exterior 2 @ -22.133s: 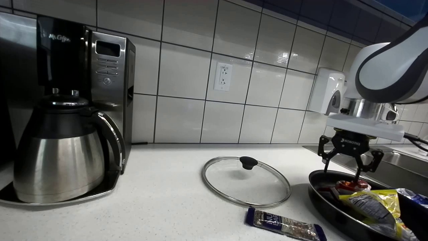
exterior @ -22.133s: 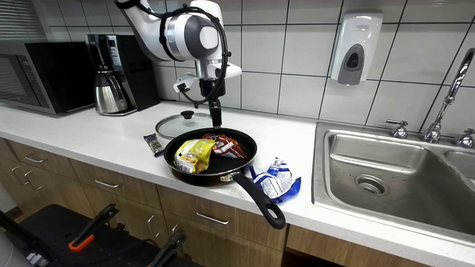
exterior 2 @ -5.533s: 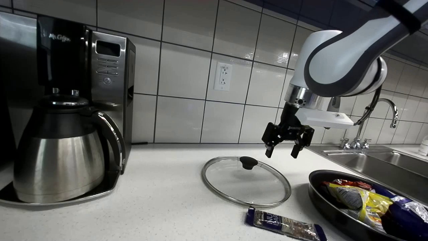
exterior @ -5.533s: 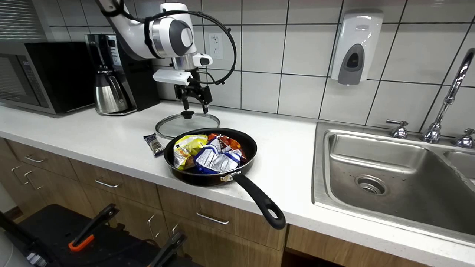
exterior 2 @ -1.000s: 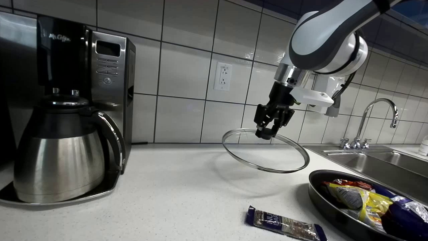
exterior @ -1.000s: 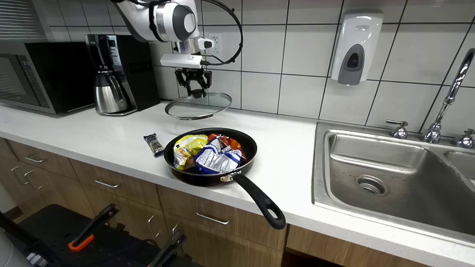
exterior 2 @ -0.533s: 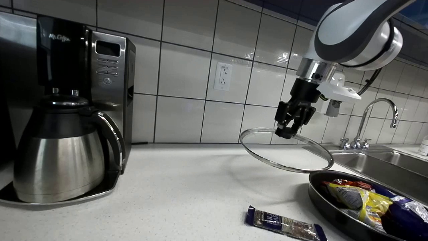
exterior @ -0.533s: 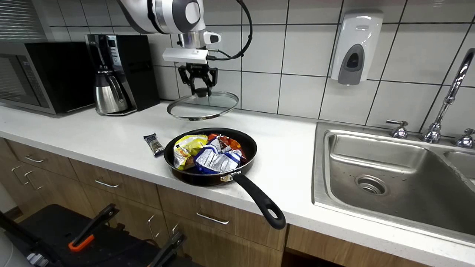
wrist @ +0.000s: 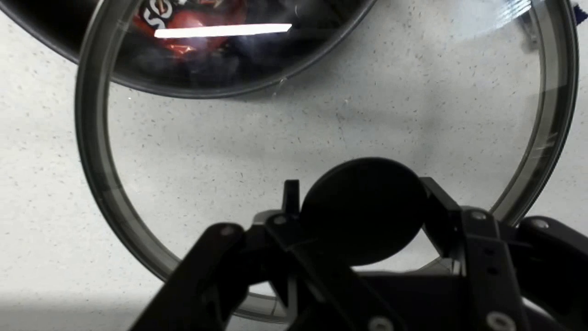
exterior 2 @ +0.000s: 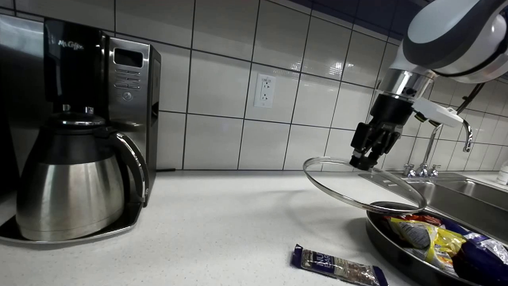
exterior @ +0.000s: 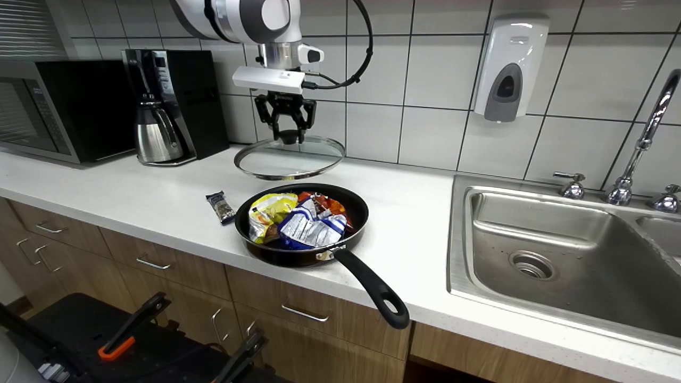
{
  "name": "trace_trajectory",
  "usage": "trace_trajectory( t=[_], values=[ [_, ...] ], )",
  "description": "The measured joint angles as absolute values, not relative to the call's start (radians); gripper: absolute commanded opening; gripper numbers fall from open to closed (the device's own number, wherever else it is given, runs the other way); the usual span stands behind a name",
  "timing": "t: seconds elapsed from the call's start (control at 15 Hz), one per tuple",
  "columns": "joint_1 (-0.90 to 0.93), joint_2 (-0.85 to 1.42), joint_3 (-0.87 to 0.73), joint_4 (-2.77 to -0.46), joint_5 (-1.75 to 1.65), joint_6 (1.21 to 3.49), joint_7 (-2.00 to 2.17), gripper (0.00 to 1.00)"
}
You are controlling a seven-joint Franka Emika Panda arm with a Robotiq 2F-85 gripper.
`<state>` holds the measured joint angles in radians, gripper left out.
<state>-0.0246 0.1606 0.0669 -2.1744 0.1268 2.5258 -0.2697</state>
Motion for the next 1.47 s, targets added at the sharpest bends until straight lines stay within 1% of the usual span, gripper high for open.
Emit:
trace_trajectory(
  t=[0.73,1.47],
  values=[
    [-0.030,-0.010,0.010,-2.376,0.145,2.525,-0.305,0.39],
    [-0.030,-0.067,-0.057,-2.485,0.145,2.520,-0.344,0.39]
  ],
)
